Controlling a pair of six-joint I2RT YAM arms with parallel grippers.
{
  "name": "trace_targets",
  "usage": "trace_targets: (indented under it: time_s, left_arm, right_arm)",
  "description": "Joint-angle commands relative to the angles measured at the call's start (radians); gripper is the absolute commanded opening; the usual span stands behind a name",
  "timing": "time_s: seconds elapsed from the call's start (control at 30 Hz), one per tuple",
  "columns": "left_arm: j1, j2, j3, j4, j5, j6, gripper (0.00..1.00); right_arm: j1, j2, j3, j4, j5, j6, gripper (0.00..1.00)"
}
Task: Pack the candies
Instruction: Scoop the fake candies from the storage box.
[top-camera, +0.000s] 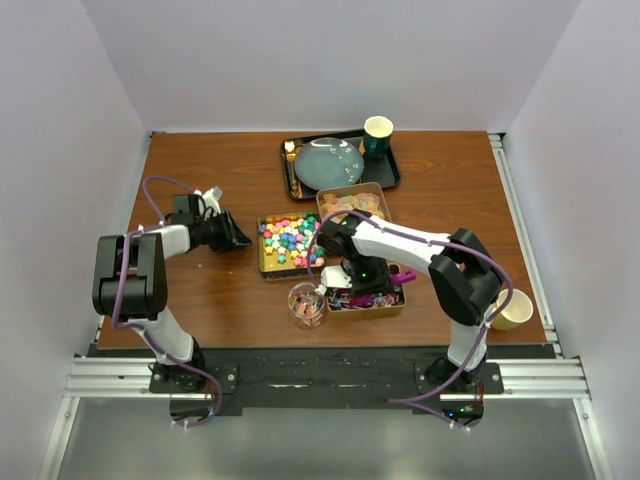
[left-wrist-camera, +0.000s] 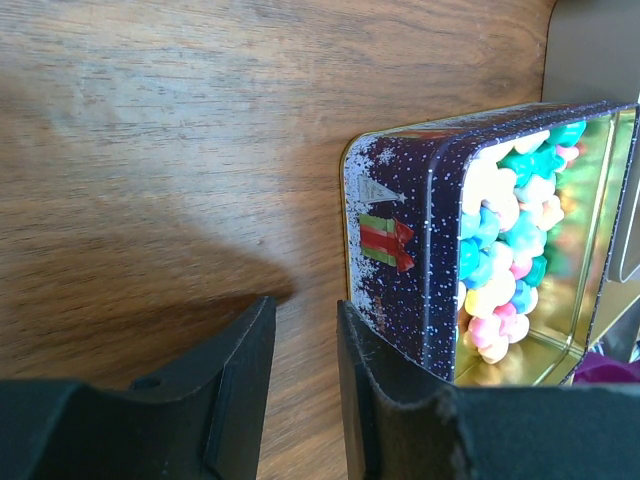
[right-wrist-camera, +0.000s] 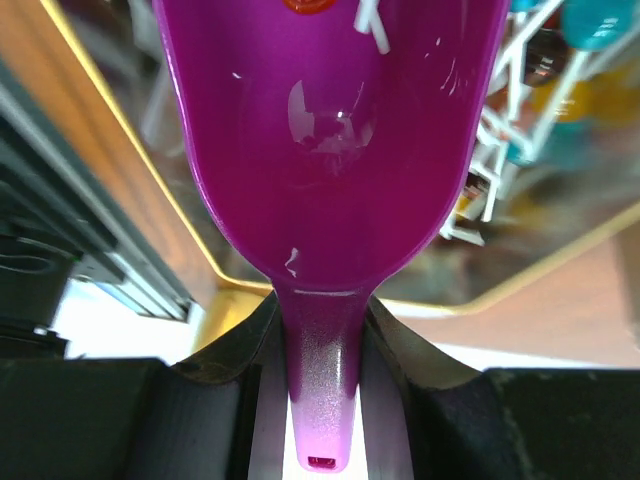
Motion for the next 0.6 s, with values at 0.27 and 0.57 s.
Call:
trace_targets:
  time_s: [0.27, 0.57]
  left_arm:
    - [-0.011, -0.006, -0.015, -0.067, 0.023, 0.074, 0.38]
    - [-0.008, 0.003, 0.011, -0.092, 0.045, 0.134, 0.4]
  right_arm:
    - [-0.141, -0.126, -0.109, 0.193, -0.35, -0.036, 0.0]
    - [-0.208, -0.247, -0.254, 0.276, -0.472, -0.115, 0.0]
